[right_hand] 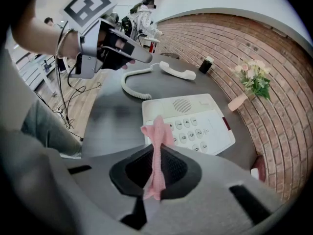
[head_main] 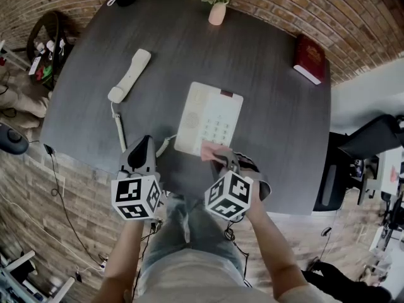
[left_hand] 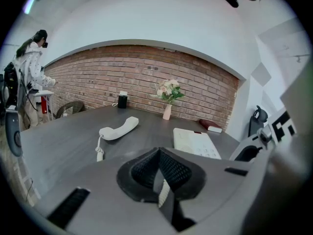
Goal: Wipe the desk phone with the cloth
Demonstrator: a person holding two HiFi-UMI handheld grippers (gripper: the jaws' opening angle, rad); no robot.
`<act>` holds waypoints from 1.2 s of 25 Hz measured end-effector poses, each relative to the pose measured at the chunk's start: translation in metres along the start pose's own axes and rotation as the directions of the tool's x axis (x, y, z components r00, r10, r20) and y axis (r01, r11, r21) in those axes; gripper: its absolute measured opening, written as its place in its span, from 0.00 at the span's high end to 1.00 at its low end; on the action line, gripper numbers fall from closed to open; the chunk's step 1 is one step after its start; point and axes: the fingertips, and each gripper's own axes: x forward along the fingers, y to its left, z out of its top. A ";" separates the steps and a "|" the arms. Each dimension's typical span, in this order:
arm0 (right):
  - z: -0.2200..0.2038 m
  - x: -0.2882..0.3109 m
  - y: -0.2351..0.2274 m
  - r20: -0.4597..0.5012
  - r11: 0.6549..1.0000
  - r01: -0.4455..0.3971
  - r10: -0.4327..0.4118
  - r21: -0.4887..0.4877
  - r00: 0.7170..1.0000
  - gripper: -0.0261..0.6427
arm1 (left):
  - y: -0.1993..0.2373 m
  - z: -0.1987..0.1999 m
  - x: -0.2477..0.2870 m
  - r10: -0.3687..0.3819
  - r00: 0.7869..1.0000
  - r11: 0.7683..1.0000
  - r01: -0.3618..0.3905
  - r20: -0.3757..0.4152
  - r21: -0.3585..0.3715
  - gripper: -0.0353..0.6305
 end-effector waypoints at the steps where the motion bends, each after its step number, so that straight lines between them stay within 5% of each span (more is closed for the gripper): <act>1: 0.000 0.000 0.002 0.000 1.000 -0.003 0.003 0.000 1.000 0.93 | 0.000 -0.001 -0.001 0.000 1.000 1.000 0.000 -0.001 -0.001 0.94; 21: -0.004 -0.007 0.045 0.010 0.999 -0.041 0.041 0.015 0.999 0.93 | 0.011 -0.025 -0.030 0.015 1.000 1.000 -0.016 -0.008 -0.016 0.94; 27: 0.001 -0.021 0.047 0.051 0.997 -0.057 0.054 0.052 0.997 0.93 | 0.013 -0.014 -0.038 0.020 1.000 1.000 -0.020 0.012 -0.012 0.94; 30: 0.009 -0.038 0.029 0.126 0.995 -0.006 -0.007 0.102 0.992 0.93 | 0.011 0.001 -0.040 0.015 0.999 1.000 -0.015 0.032 0.001 0.94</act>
